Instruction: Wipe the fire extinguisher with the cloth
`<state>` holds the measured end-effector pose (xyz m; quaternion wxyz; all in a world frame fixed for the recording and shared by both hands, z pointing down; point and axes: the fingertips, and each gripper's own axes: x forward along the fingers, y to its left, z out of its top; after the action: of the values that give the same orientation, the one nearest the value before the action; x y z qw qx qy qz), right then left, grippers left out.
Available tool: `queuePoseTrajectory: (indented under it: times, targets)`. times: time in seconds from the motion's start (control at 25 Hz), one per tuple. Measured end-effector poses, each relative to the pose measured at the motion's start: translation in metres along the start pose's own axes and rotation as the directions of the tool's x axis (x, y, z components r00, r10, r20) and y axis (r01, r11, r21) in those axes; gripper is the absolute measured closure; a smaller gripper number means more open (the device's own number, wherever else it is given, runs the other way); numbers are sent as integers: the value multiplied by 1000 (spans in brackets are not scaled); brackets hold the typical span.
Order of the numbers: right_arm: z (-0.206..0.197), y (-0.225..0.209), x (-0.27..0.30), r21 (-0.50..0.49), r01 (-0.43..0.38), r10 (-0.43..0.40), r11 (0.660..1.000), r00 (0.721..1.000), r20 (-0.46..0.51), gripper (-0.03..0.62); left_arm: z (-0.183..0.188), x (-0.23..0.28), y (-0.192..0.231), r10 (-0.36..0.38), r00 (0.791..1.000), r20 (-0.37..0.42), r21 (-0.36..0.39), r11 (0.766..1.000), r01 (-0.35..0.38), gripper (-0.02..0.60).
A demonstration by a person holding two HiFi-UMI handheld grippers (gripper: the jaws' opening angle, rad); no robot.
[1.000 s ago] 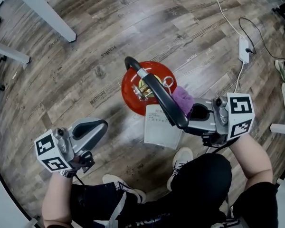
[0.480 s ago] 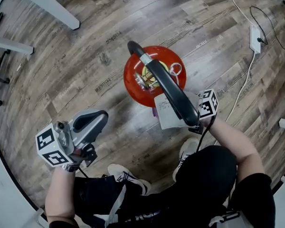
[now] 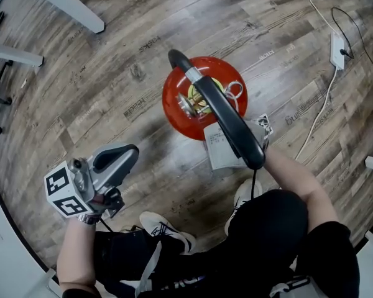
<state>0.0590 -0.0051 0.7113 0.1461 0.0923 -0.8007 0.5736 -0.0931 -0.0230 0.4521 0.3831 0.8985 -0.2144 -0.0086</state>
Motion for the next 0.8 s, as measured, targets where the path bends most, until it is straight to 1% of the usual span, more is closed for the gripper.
queuePoseTrajectory:
  times: [0.16, 0.28, 0.36, 0.4, 0.48, 0.56, 0.68, 0.8]
  targets:
    - [2, -4, 0, 19, 14, -14, 1000, 1000, -2, 523, 0, 1, -2, -6, 1000, 6, 2, 1000, 6, 580]
    - [13, 9, -14, -9, 4, -4, 1000, 1000, 10, 523, 3, 1, -7, -21, 1000, 10, 10, 1000, 21, 580]
    - [33, 35, -36, -62, -20, 23, 998, 999, 44, 523, 5, 2, -10, -35, 999, 14, 17, 999, 35, 580]
    - [48, 52, -50, -85, -30, 37, 996, 996, 78, 523, 6, 3, -12, -43, 999, 14, 18, 999, 43, 580]
    - [81, 83, -78, -125, -40, 60, 991, 986, 156, 523, 5, 6, -15, -60, 998, 11, 21, 998, 60, 580]
    - [115, 113, -101, -194, -34, 75, 980, 975, 208, 523, 5, 9, -16, -75, 997, 11, 22, 997, 75, 580]
    - [158, 157, -126, -311, -5, 84, 950, 967, 241, 523, 8, 15, -18, -95, 995, 22, 25, 995, 94, 580]
    - [185, 191, -142, -386, 13, 93, 922, 962, 257, 523, 11, 19, -20, -107, 994, 27, 30, 994, 107, 580]
